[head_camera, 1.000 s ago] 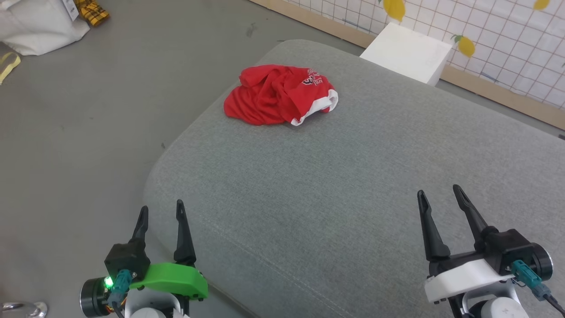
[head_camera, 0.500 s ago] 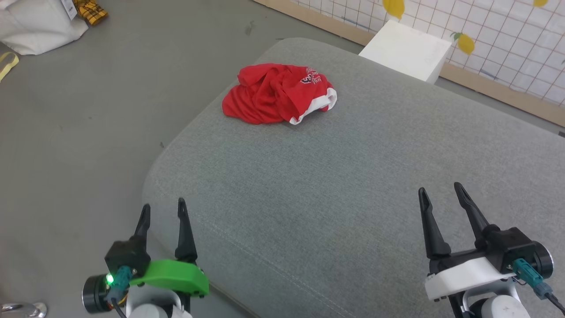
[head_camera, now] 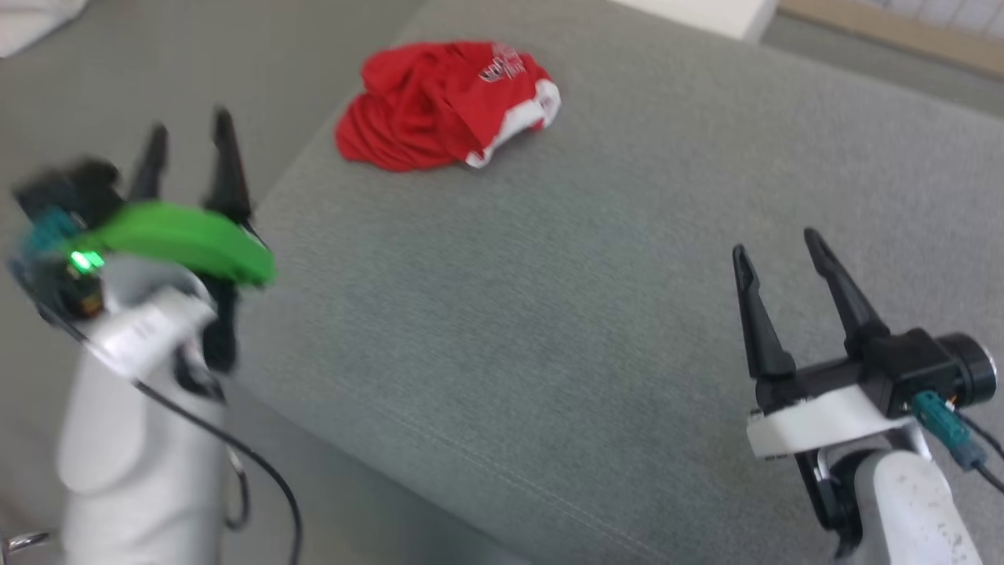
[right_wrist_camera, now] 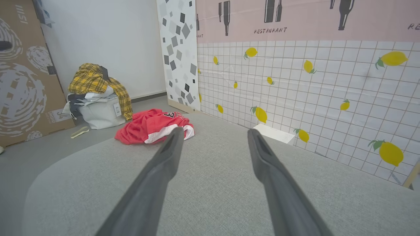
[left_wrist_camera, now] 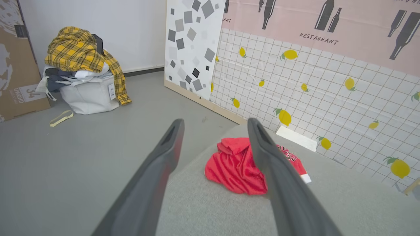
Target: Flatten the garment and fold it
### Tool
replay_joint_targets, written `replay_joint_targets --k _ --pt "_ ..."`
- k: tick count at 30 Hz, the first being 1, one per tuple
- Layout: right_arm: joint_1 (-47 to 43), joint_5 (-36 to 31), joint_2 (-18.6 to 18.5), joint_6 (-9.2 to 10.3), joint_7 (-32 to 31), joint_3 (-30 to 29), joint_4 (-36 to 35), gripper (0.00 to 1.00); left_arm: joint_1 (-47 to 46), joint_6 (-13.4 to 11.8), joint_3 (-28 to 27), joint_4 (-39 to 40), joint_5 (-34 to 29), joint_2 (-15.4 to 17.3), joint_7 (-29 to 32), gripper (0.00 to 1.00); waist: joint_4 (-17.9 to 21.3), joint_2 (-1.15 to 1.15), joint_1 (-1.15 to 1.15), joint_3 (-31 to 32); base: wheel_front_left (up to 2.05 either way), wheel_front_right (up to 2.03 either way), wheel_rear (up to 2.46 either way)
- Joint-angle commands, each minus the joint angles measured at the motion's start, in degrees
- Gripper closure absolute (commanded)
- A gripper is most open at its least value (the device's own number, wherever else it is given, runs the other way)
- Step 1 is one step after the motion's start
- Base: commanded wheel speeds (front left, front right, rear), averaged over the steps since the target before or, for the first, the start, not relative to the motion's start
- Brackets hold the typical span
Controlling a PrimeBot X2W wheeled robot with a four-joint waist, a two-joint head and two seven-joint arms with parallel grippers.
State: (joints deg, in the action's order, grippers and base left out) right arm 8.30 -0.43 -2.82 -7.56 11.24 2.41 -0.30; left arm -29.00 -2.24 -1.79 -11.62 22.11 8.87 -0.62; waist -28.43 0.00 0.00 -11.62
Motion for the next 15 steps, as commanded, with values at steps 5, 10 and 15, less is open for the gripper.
replay_joint_targets --k 5,10,15 --pt "5.6 -0.8 -0.1 0.08 0.2 0.9 -1.6 0.00 -11.9 -0.1 -3.9 -2.6 5.1 4.7 9.5 0.00 13.6 0.00 0.00 -19.4 0.00 0.00 0.00" --pt "9.3 -0.3 -0.1 0.08 1.1 1.8 -1.4 0.00 -20.3 -1.3 -6.2 -5.8 8.1 9.5 19.4 0.00 18.8 0.00 0.00 -26.0 0.00 0.00 0.00" --pt "11.7 1.5 -0.1 0.08 2.3 2.0 -1.0 0.00 -25.1 -4.4 -9.2 -8.3 11.3 13.3 29.1 0.00 23.5 0.00 0.00 -30.3 0.00 0.00 0.00"
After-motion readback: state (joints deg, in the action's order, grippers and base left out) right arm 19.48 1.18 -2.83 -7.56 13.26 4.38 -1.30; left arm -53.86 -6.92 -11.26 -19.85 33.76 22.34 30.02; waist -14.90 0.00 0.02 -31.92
